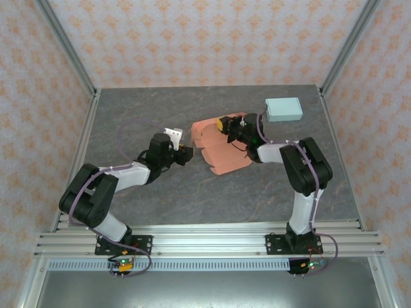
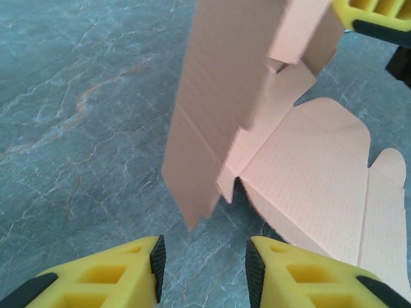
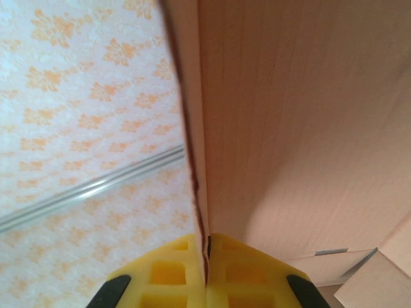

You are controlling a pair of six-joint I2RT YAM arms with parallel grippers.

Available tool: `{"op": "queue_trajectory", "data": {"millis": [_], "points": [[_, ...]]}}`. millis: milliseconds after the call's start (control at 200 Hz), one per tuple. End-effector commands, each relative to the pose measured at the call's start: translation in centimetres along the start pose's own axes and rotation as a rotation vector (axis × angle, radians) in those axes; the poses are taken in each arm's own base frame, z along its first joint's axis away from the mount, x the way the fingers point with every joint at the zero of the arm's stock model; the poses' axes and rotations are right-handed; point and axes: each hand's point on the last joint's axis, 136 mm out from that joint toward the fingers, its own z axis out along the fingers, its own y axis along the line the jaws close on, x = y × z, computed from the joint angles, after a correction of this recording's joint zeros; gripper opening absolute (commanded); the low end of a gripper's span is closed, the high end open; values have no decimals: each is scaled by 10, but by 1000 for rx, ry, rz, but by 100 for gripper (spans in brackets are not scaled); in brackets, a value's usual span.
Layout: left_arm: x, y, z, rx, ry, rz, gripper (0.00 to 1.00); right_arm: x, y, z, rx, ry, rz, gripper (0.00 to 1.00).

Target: Fold the paper box

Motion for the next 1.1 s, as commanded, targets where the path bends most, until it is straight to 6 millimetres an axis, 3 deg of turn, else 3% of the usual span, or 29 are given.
{"op": "queue_trajectory", "data": {"millis": [0,135,340,581,766,931,1096], "points": [[-7,9,7,-56,-50,59,41,0,32,2,-129,4,73,4],[-10,22,17,-103,-56,55,41,3,40,-5,-138,-2,82,4],[-27,19,27,-81,-122,5,41,22,44,-12,-79,18,39,4],[-50,21,19,-124,-169,9,42,40,31,-9,-27,50,21,4],[-59,15,12,-108,-173,29,41,39,11,-8,38,57,-35,4],[-54,-6,-9,-5,-169,19,41,26,-5,0,124,61,-136,4],[-33,33,-50,-224,-215,1,41,19,-10,9,138,72,-126,4]]}}
